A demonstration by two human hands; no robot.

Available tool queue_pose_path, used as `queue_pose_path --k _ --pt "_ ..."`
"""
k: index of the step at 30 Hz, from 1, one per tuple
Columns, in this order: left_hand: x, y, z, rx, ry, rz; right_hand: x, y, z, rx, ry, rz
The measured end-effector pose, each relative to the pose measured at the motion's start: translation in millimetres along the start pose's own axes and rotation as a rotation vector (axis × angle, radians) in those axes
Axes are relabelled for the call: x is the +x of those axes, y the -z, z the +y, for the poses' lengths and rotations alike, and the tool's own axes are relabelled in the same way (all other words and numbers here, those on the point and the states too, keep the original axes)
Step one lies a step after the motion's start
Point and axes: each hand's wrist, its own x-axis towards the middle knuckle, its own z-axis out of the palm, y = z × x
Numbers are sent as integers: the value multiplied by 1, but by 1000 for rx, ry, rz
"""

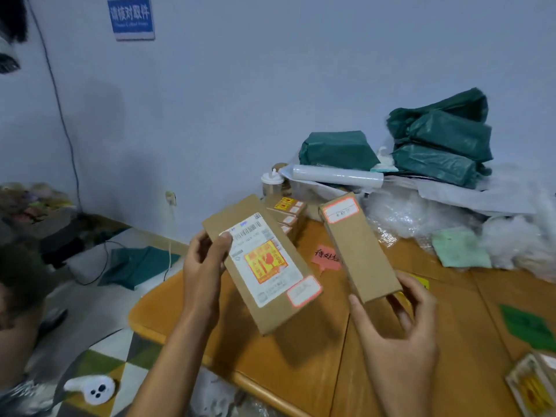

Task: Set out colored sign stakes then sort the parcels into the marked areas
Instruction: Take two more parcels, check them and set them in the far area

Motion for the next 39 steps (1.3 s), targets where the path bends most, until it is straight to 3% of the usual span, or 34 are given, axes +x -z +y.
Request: queue_pose_path --k 3,8,22,29,39 --pt "-24 -30 10 11 -37 -117 -5 27 -1 18 31 114" --pt "-59 -76 15 5 -60 -250 -14 75 3 51 -67 194" --pt "-131 -169 -1 33 52 -471 -31 158 2 34 -304 167" --pt "-143 -169 -11 46 73 -511 -53 173 17 -95 -374 123" --pt "-153 -178 -13 52 127 -507 -41 195 -5 -225 -289 167"
